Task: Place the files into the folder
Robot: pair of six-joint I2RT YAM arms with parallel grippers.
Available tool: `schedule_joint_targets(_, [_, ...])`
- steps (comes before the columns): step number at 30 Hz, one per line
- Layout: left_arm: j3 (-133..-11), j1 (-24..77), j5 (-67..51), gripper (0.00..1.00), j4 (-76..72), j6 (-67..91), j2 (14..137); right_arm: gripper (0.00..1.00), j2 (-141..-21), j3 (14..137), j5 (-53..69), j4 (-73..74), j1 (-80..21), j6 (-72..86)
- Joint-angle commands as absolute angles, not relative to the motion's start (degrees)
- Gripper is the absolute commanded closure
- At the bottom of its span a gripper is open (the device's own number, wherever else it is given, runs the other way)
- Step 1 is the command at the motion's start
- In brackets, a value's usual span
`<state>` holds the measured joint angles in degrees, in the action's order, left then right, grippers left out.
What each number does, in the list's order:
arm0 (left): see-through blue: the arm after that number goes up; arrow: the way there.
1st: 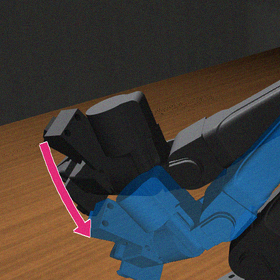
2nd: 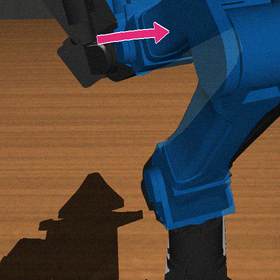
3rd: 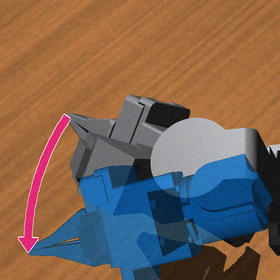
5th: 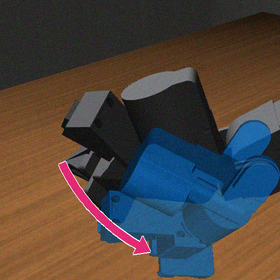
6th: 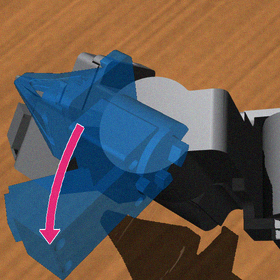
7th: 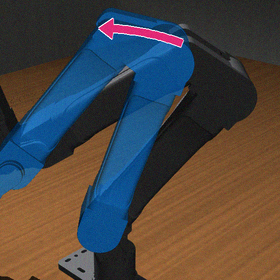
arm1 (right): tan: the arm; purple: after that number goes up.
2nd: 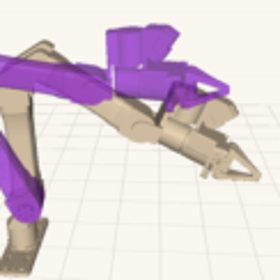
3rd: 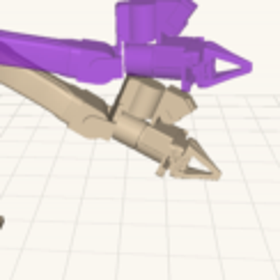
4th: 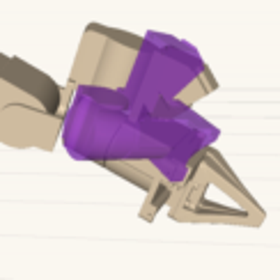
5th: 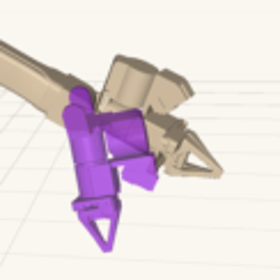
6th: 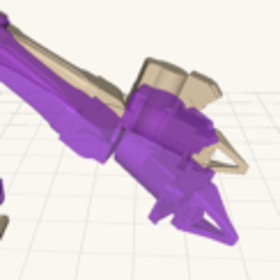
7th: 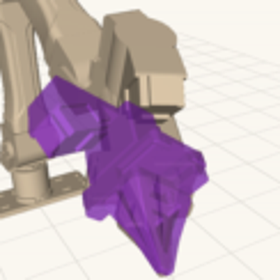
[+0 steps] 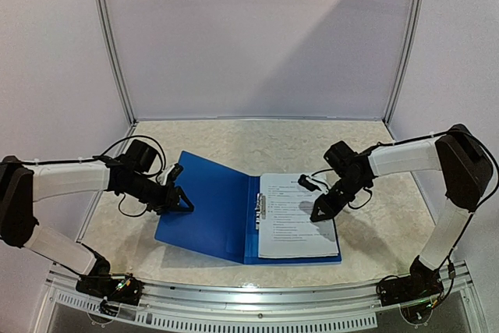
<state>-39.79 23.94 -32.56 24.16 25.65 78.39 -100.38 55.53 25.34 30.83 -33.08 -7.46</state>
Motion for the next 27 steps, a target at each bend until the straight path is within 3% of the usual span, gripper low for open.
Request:
schedule_joint_targets(1, [-39.44, 25.27, -32.63, 0.56, 22.96, 26.34, 77.09, 0.84, -100.84, 59.73, 23.71, 35.03, -33.62, -9.35])
schedule_joint_targets(4, [-39.85, 25.60, -31.71, 0.51, 24.30, 27.11, 75.14, 0.80, -98.07, 61.65, 24.61, 37.44, -33.51, -11.66])
schedule_joint_targets(7, [-40.98, 26.65, -28.57, 0.35, 26.59, 28.73, 72.51, 0.75, -93.65, 62.92, 25.84, 38.51, -33.55, -13.61])
schedule_joint_targets(10, [-41.92, 26.96, -25.24, 0.28, 28.99, 29.83, 70.21, 0.73, -91.89, 65.08, 26.70, 40.72, -33.49, -14.25])
schedule_joint_targets(27, [-34.56, 37.08, -18.96, 0.30, 26.30, 40.56, 62.87, 0.72, -87.97, 62.09, 24.76, 41.37, -33.09, -15.35])
